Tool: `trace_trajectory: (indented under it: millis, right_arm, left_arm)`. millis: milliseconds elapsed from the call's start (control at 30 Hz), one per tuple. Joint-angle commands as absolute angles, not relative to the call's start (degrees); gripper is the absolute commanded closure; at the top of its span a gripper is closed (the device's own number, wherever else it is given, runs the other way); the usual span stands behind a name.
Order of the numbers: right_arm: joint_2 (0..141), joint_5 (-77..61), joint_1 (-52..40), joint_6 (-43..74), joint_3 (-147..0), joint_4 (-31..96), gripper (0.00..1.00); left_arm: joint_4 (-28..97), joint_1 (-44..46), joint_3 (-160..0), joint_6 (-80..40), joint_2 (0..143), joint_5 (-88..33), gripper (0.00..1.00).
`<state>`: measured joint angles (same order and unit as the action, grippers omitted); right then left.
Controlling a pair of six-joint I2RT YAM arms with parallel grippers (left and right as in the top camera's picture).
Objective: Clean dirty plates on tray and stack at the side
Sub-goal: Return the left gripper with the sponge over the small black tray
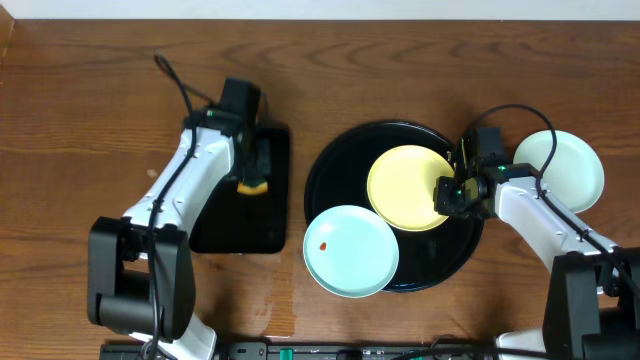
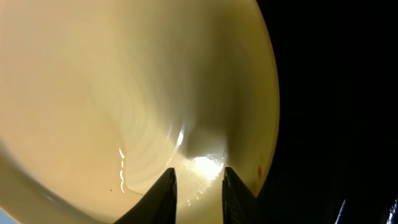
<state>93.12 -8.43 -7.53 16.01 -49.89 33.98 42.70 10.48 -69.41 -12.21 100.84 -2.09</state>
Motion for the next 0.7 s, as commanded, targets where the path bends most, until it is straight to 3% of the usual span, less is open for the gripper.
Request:
trace_trajectory:
  millis: [0,333,667]
  right_arm:
    - [93.4,-8.8,-7.0,14.5,-50.5,34.0,0.75]
    - [92.4,-10.5,-7.0,13.0,-51.9,35.2,0.79]
    - [88.3,-7.0,-5.8,20.9,-54.3,46.7,0.71]
  left_arm:
    - [39.0,8.2,-64.8,-13.0,100.8,-4.1,0.92]
    - [32.8,6.2,-58.2,-12.7,100.9,-6.7,0.91]
    - [32.0,6.2,-58.0,-12.7,100.9,-6.7,0.91]
